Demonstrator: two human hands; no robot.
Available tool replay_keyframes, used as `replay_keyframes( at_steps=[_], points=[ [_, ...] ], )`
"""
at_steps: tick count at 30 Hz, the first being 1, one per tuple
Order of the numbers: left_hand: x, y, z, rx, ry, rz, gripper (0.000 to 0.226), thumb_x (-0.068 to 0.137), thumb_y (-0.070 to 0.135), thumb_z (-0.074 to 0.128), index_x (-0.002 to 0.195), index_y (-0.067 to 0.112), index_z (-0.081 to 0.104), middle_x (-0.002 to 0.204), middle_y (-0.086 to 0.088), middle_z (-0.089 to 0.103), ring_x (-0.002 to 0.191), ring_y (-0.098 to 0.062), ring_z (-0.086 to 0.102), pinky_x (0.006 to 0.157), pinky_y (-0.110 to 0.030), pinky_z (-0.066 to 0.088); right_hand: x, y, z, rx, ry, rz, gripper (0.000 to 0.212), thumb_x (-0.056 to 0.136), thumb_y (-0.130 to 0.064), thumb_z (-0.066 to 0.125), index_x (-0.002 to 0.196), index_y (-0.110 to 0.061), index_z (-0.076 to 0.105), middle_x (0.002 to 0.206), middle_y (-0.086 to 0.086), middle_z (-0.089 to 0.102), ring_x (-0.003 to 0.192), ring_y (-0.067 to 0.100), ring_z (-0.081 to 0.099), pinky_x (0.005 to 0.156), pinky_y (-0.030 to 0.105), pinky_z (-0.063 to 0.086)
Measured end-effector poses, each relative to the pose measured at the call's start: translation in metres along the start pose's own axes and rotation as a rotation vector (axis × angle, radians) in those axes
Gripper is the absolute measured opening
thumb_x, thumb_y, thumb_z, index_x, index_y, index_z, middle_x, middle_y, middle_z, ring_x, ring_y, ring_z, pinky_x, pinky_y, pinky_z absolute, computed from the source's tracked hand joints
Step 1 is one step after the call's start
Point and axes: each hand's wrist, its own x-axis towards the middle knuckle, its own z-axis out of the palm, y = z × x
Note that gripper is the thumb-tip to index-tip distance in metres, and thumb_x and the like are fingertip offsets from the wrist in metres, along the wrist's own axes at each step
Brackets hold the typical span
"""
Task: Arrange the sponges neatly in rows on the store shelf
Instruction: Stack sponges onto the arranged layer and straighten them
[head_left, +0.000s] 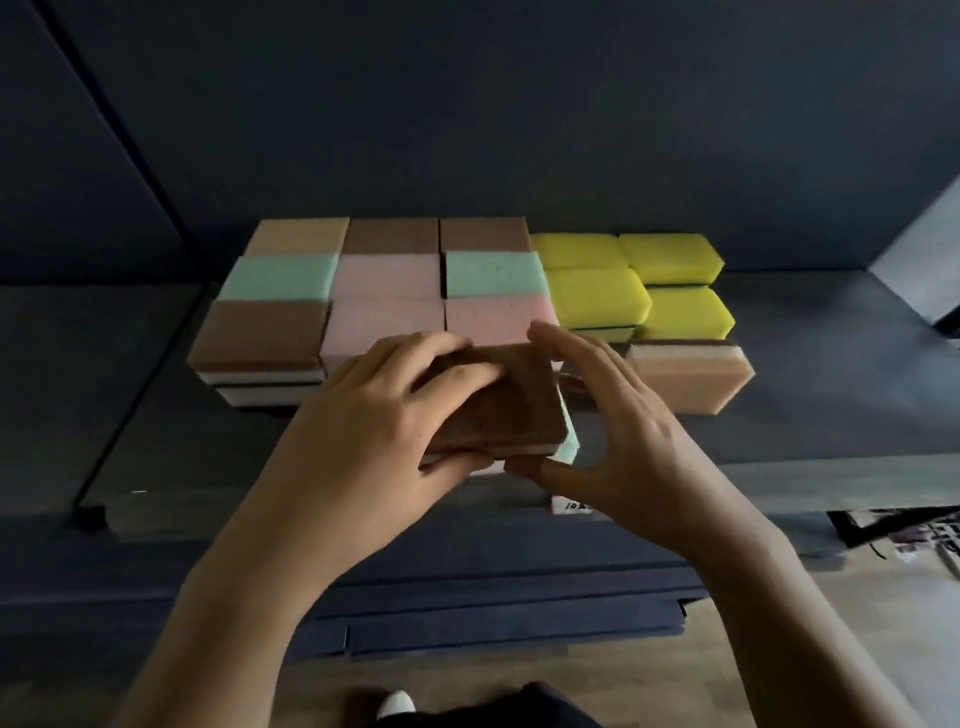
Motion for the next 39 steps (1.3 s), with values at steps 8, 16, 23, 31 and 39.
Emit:
replay_keyframes(
  at_steps=[8,16,23,31,39],
  points=[
    [-0.037,-0.045,-0.001,-0.029,-0.024,-0.090,0.061,0.076,0.042,0.068,0.132,0.020,0.057,0.137,0.004,0.049,0.119,-0.019,0.053,0.094,-0.038,0.050,0.010,-0.013,0.035,-0.162,-0.041,0.008,0.084,0.076,-0.050,0.076,0.145,-0.014,0.045,0.141,-0.002,0.051,0.131,0.016,0.044,0.105,0.042,0.045],
    [-0.043,-0.061,0.009,-0.020,-0.068,-0.112,0.061,0.076,0.041,0.067,0.133,0.022,0.056,0.137,0.003,0.050,0.117,-0.020,0.055,0.093,-0.037,0.048,0.010,-0.006,0.051,-0.320,-0.034,0.053,0.049,0.077,-0.030,0.082,0.122,-0.020,0.068,0.125,-0.004,0.060,0.120,0.023,0.053,0.088,0.048,0.053],
    [-0.045,-0.065,0.022,0.002,-0.099,-0.107,0.059,0.078,0.040,0.068,0.133,0.022,0.056,0.138,0.002,0.049,0.118,-0.021,0.055,0.094,-0.035,0.045,0.007,-0.006,0.055,-0.350,-0.051,0.059,0.046,0.078,-0.029,0.082,0.121,-0.020,0.069,0.123,-0.004,0.060,0.120,0.022,0.052,0.089,0.046,0.052],
    [-0.044,-0.066,0.032,0.027,-0.103,-0.114,0.061,0.078,0.040,0.071,0.134,0.021,0.057,0.144,0.000,0.050,0.130,-0.021,0.050,0.101,-0.032,0.032,0.005,-0.006,0.056,-0.353,-0.053,0.069,0.045,0.080,-0.028,0.080,0.122,-0.020,0.068,0.124,-0.003,0.060,0.120,0.022,0.052,0.091,0.046,0.051],
    [-0.044,-0.062,0.037,0.019,-0.072,-0.106,0.058,0.079,0.032,0.074,0.134,0.020,0.059,0.144,0.002,0.050,0.135,-0.016,0.045,0.108,-0.032,0.030,0.004,-0.006,0.056,-0.347,-0.050,0.076,0.044,0.082,-0.029,0.078,0.124,-0.020,0.067,0.124,-0.003,0.060,0.120,0.021,0.052,0.091,0.046,0.051]
  ],
)
